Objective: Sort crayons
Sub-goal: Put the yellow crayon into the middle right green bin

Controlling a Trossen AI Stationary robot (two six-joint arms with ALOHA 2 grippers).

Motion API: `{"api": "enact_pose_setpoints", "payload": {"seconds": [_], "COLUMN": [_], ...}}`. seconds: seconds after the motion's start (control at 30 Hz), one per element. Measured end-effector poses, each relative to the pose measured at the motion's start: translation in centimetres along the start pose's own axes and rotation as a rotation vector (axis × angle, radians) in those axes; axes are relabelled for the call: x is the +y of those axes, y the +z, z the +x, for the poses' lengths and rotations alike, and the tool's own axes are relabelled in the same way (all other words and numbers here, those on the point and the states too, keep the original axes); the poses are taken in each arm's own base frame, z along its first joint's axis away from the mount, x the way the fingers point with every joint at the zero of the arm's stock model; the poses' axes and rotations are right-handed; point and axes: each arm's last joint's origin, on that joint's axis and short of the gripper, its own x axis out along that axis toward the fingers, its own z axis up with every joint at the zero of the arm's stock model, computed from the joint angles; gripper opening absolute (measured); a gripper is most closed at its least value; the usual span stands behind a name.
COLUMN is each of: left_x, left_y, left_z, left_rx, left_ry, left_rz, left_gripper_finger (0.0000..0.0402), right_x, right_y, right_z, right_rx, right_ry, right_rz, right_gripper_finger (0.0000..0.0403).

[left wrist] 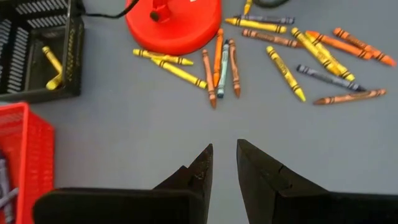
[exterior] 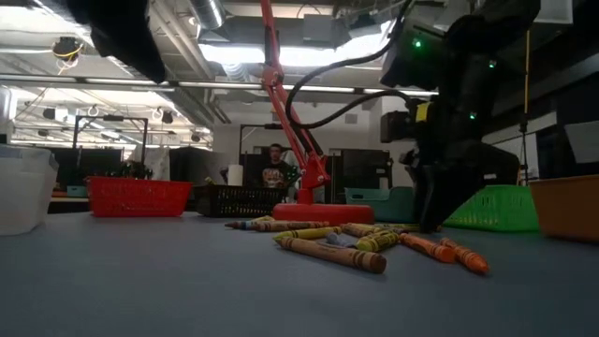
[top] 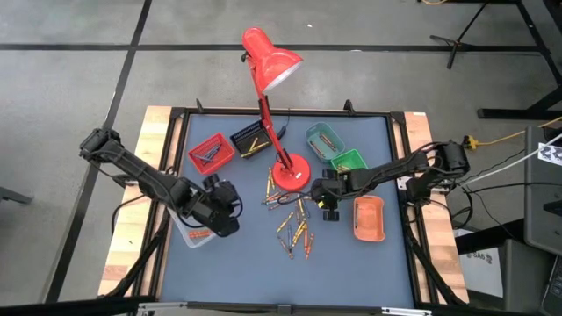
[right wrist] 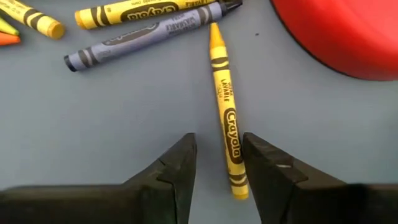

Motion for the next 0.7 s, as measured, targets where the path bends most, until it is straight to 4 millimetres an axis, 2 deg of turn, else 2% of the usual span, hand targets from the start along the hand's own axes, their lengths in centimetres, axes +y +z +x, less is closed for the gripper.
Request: {"api": "enact_pose_setpoints", "payload": {"seconds": [0.23,0.47,0.6,0.7], "left_x": [-0.3,-1.1,-1.4,-1.5], "left_y": [0.7,0.6,0.5,0.3], "left_z": [1.2,4.1,6.0,7.3], "left_rx": [-0.021,0.014,0.041,0.066], "left_ry": [-0.001,0.049,0.083,0.116], "left_rz": [-0.044,0.003,0.007,0.014], "left_gripper_finger": [0.0057,0.0057,0.0057,0.0057], "right_x": [0.1,0.1,0.1,0.1], "right_y": [-0.1,-0.2,-0.2,-0.2], "right_z": [0.3,0.3,0.4,0.4], "right_rx": [0.016,0.020,0.024,0.024], "right_ry": [0.013,0.016,0.014,0.013], "right_rz": [0.000,-0.001,-0.001,0.000], "right_gripper_finger": [0.0082,0.0015,0.0008,0.0020]}}
